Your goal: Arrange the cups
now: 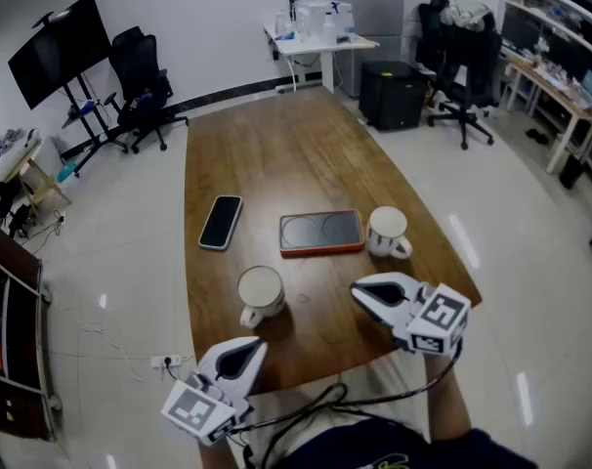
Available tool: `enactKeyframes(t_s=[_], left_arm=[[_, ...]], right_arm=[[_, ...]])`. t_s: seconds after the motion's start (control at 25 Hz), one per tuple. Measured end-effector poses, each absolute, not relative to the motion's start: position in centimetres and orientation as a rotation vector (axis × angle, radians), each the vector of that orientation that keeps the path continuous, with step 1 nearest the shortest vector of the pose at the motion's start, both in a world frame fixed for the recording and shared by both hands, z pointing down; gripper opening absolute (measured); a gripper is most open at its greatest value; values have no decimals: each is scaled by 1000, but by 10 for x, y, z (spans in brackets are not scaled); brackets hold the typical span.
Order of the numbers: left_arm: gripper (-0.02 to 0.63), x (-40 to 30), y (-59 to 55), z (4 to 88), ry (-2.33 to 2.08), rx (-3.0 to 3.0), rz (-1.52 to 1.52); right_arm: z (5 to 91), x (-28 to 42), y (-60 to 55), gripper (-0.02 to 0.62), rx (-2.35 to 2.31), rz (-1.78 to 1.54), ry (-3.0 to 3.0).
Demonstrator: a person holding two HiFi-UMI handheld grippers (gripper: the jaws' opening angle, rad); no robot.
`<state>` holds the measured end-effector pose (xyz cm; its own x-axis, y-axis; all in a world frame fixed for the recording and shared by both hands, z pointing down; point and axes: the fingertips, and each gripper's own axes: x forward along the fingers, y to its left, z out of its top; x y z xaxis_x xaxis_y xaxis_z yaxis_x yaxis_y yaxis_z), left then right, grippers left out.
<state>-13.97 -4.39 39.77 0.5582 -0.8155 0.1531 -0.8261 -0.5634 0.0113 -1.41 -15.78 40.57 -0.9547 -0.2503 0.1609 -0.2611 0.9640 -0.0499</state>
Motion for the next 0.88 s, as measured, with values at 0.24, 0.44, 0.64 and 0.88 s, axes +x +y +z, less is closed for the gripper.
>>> enactKeyframes(t_s=[0.24, 0.44, 0.64, 0.88], left_arm=[[2, -138, -45, 398, -1423, 2654, 172], [2, -137, -43, 402, -1405, 2677, 193], [3, -135, -44, 398, -1384, 2683, 183], [3, -133, -44, 397, -1382, 2678, 168]], right_arm=[[410, -12, -157, 0, 388, 117, -2932], [407, -13, -157, 0, 393, 120, -2940], [407, -13, -157, 0, 395, 119, -2939], [407, -13, -158, 0, 400, 128, -2938]])
